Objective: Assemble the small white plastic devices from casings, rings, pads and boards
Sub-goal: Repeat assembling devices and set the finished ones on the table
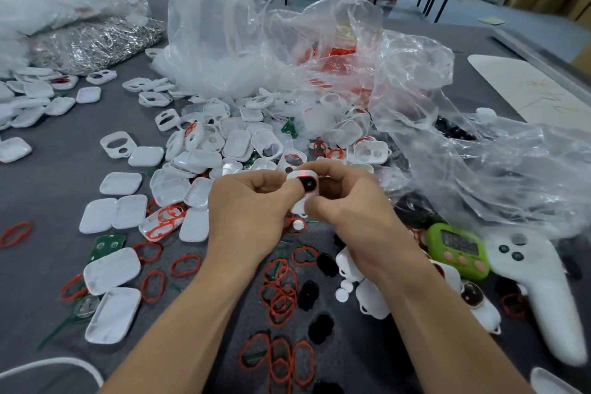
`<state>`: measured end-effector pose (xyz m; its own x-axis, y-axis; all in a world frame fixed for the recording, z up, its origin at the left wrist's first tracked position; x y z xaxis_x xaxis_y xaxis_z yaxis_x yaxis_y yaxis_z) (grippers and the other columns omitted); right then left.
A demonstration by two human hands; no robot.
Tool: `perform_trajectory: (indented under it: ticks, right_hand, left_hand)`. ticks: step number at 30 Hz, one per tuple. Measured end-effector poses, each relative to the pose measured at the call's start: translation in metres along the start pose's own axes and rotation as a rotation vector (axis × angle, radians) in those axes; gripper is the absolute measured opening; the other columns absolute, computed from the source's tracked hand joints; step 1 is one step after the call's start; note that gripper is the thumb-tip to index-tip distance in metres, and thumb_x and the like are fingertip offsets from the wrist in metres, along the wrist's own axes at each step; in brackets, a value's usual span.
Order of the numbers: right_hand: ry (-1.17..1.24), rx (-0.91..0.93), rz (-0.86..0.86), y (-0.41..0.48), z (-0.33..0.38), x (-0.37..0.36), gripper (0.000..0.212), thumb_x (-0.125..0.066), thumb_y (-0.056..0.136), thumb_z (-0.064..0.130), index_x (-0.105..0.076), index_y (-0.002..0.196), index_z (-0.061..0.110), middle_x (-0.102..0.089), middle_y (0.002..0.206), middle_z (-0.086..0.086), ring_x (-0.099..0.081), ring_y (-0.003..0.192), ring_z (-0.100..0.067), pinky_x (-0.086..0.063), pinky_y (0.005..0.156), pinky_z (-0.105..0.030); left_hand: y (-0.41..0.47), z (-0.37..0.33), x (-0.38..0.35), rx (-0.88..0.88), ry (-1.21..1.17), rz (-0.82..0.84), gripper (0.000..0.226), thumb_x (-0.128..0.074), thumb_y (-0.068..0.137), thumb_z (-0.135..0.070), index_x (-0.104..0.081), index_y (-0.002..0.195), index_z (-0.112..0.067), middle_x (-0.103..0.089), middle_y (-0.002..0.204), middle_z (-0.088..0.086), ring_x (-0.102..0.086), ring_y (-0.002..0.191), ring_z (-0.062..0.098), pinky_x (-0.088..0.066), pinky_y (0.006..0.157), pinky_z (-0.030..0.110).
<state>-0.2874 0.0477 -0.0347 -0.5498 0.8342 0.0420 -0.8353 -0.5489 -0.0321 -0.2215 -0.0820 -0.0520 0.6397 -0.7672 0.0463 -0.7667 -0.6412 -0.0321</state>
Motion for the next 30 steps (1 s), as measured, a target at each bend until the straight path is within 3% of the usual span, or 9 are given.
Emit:
perform_trajectory:
  ticks: [4, 9, 17, 19, 21, 24, 27, 30]
  right_hand:
    - [0.017, -0.008, -0.052, 0.001, -0.002, 0.004, 0.038, -0.064, 0.086, -0.016, -0.075, 0.096, 0.020, -0.077, 0.080, 0.000, -0.069, 0.069, -0.008, -0.053, 0.065, -0.018]
    - [0.038, -0.051, -0.132, 0.004, -0.006, 0.008, 0.057, -0.061, 0.071, -0.026, -0.079, 0.080, 0.027, -0.078, 0.077, -0.002, -0.071, 0.068, -0.011, -0.054, 0.063, -0.020]
    - [0.055, -0.039, -0.060, 0.005, -0.004, 0.008, 0.043, -0.066, 0.081, -0.019, -0.079, 0.086, 0.022, -0.077, 0.077, 0.001, -0.070, 0.070, -0.008, -0.053, 0.064, -0.016]
    - [0.063, -0.062, -0.063, 0.004, -0.004, 0.010, 0.046, -0.066, 0.080, -0.019, -0.080, 0.082, 0.026, -0.078, 0.080, 0.001, -0.072, 0.072, -0.007, -0.053, 0.063, -0.015]
    - [0.024, -0.068, -0.061, 0.002, 0.000, 0.013, 0.044, -0.068, 0.081, -0.016, -0.079, 0.085, 0.026, -0.080, 0.083, 0.001, -0.072, 0.074, -0.005, -0.053, 0.064, -0.015]
    - [-0.092, -0.073, -0.026, -0.002, 0.012, 0.019, 0.040, -0.068, 0.083, -0.013, -0.077, 0.097, 0.024, -0.079, 0.084, -0.002, -0.068, 0.072, -0.010, -0.052, 0.065, -0.022]
    - [-0.120, -0.067, -0.020, -0.012, 0.032, 0.034, 0.041, -0.065, 0.086, -0.015, -0.076, 0.105, 0.020, -0.079, 0.092, -0.011, -0.066, 0.073, -0.019, -0.054, 0.067, -0.034]
    - [-0.073, -0.015, -0.104, -0.026, 0.063, 0.070, 0.040, -0.063, 0.086, -0.015, -0.077, 0.102, 0.019, -0.078, 0.085, -0.006, -0.064, 0.059, -0.017, -0.051, 0.055, -0.026]
  left_hand:
    - [-0.002, 0.000, -0.006, 0.029, -0.054, 0.070, 0.013, -0.086, 0.073, -0.037, -0.082, 0.078, -0.025, -0.076, 0.069, 0.003, -0.064, 0.053, 0.015, -0.053, 0.050, 0.026]
    - [-0.004, -0.001, -0.009, 0.032, -0.063, 0.145, 0.012, -0.087, 0.077, -0.035, -0.082, 0.081, -0.025, -0.078, 0.076, 0.003, -0.068, 0.061, 0.015, -0.054, 0.054, 0.026]
    - [-0.003, -0.003, -0.008, 0.010, -0.114, 0.105, 0.002, -0.081, 0.081, -0.027, -0.083, 0.080, -0.026, -0.078, 0.075, 0.005, -0.067, 0.062, 0.019, -0.053, 0.051, 0.022]
    - [-0.002, -0.003, -0.006, -0.035, -0.092, 0.054, 0.011, -0.075, 0.088, -0.026, -0.082, 0.080, -0.029, -0.078, 0.075, 0.005, -0.072, 0.067, 0.020, -0.056, 0.053, 0.023]
    - [0.000, -0.004, -0.001, -0.090, -0.013, -0.017, 0.014, -0.070, 0.089, -0.031, -0.081, 0.083, -0.034, -0.078, 0.076, -0.006, -0.075, 0.074, 0.015, -0.059, 0.064, 0.029]
    - [-0.001, -0.004, 0.006, -0.183, 0.207, -0.124, 0.013, -0.066, 0.088, -0.034, -0.078, 0.088, -0.038, -0.074, 0.078, -0.024, -0.069, 0.075, -0.004, -0.050, 0.070, 0.021]
    - [-0.003, -0.002, 0.004, -0.281, 0.506, -0.114, 0.029, -0.062, 0.087, -0.036, -0.070, 0.115, -0.044, -0.074, 0.111, -0.023, -0.065, 0.101, -0.001, -0.050, 0.089, 0.024]
    - [-0.002, 0.005, -0.006, -0.297, 0.721, 0.049, 0.055, -0.064, 0.091, -0.036, -0.051, 0.144, -0.040, -0.048, 0.156, -0.003, -0.040, 0.143, 0.016, -0.034, 0.114, 0.035]
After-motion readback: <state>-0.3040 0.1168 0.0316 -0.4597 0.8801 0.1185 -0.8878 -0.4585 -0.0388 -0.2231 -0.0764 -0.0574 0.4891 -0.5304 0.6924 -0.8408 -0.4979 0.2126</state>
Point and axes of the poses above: each hand's wrist, its own y-axis towards the middle knuckle, its own x-axis out of the back of the hand, z = x × y, the point moved 4 cm from there along y, towards the middle knuckle
